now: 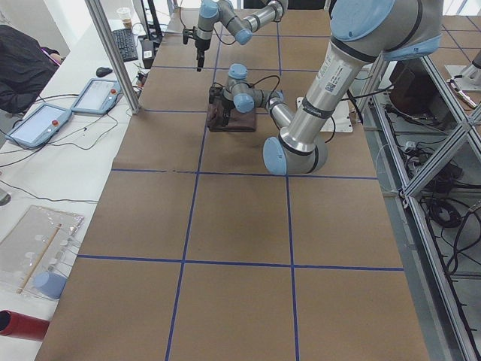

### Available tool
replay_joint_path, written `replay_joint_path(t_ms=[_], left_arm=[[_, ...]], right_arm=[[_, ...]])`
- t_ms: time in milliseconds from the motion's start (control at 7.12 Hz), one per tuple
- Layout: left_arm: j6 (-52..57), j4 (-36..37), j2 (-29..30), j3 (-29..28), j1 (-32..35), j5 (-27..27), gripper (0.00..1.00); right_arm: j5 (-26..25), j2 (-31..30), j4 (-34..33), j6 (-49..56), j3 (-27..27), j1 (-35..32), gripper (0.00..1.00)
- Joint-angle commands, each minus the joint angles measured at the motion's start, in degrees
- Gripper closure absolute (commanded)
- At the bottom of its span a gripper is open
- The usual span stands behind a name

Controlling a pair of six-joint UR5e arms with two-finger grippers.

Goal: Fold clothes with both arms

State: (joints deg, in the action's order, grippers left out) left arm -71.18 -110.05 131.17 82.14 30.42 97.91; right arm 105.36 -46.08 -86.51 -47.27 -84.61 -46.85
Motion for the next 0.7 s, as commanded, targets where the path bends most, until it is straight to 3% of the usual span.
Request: replay_joint_path(t_ms=[0,562], left_arm=[[0.34,-0.16,0.49,-1.79,0.43,-1.4,0.0],[1.65,-0.86,4.09,-11.01,6.39,-1.32,0.0]], right_arm=[[0.11,-0.41,0.2,0.07,-0.03,-0.08,0.0],[0.46,-1.11,0.38,0.07,-0.03,-0.08,0.0]])
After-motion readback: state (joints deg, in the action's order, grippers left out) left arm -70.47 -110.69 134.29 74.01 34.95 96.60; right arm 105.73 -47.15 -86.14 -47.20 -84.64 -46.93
